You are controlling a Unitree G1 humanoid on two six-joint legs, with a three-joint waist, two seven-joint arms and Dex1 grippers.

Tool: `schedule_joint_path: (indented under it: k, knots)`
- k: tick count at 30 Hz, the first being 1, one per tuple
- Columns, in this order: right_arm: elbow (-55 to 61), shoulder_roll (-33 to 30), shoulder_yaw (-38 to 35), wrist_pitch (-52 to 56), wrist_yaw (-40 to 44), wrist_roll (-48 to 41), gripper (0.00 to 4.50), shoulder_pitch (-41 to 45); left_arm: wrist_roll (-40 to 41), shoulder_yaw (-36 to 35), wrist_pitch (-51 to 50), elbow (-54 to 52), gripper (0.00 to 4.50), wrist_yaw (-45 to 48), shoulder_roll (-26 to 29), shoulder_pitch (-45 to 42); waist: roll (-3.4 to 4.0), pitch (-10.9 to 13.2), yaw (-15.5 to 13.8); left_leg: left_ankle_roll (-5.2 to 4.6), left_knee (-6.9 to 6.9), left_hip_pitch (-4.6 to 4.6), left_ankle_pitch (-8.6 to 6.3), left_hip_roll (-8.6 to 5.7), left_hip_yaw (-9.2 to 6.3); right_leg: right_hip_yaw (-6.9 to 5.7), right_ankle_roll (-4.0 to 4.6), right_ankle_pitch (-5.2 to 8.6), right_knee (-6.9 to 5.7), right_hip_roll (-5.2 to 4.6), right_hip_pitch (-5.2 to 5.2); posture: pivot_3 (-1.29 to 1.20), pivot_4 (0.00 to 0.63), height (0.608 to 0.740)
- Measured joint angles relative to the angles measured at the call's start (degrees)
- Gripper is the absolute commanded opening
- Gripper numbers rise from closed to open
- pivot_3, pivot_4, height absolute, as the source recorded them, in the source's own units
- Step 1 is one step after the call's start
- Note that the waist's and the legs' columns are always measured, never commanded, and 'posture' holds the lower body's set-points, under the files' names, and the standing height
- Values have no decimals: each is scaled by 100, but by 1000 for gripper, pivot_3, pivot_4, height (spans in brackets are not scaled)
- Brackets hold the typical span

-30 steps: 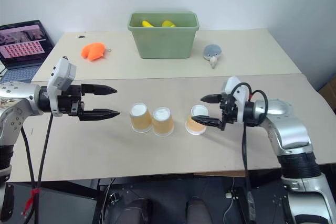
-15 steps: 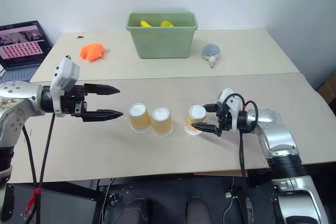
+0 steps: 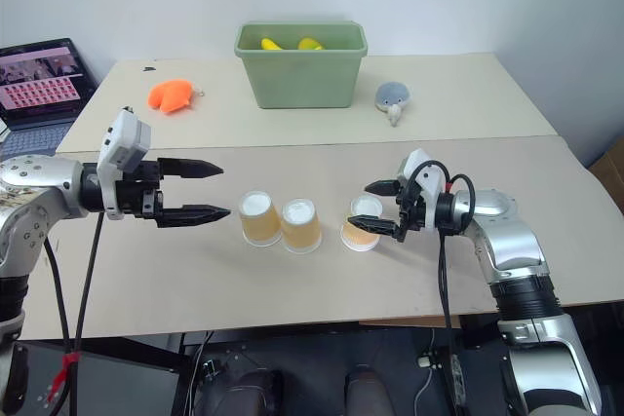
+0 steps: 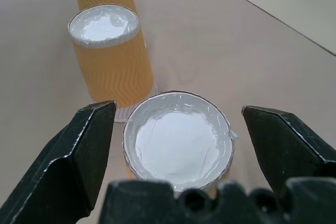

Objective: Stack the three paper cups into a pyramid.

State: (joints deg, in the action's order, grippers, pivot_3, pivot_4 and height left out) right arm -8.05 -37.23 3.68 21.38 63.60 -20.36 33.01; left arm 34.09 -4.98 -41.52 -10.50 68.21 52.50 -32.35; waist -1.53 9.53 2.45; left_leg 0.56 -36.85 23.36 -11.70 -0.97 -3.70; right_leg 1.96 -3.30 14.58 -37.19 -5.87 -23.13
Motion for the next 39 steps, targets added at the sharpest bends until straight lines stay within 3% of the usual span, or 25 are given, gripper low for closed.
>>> schedule_joint_path:
  k: [1, 4, 5, 20, 28, 32, 39]
  knots:
    - [0, 0, 0, 0, -4, 1, 3863, 0, 0, 0, 0, 0, 4500, 0, 0, 0, 0, 0, 1, 0, 0, -1, 0, 0, 0, 0, 0, 0, 0, 0, 0, 0, 150, 735]
    - [0, -1, 0, 0, -12, 10, 2756, -2, -1, 1, 3, 3, 4500, 3, 0, 0, 0, 0, 0, 0, 0, 0, 0, 0, 0, 0, 0, 0, 0, 0, 0, 0, 150, 735]
    - [0, -1, 0, 0, -14, 18, 2581, -2, -2, 2, 7, 6, 4500, 3, 0, 0, 0, 0, -1, 0, 0, 0, 0, 0, 0, 0, 0, 0, 0, 0, 0, 0, 150, 735]
    - [205, -29, -2, 181, -32, 89, 2581, 279, -60, 82, 44, 127, 4500, -6, -44, -3, 4, 2, 11, 0, 0, 1, 0, 0, 0, 1, 0, 0, -3, 0, -4, 0, 150, 735]
    - [-208, -289, 107, 912, 919, -128, 2581, 2925, -170, 192, 316, 257, 4500, -4, -242, 46, 30, 28, 9, -4, -1, 2, -3, 8, 10, 8, 1, -1, 3, 9, -5, 0, 150, 735]
    - [-952, 57, 501, 1354, 1446, -131, 2581, 3608, -247, 243, 392, 321, 4500, 5, -278, 31, 31, 34, 15, -4, -5, 6, -2, 5, 18, 15, 2, -2, -6, 6, -15, 0, 150, 735]
    - [-1292, 885, 797, 2046, 1918, -345, 2581, 4454, -249, 290, 408, 383, 4500, 44, -308, -37, 31, 34, 33, -4, -5, 16, -2, 7, 18, 18, 2, -2, -48, 9, -33, 0, 150, 735]
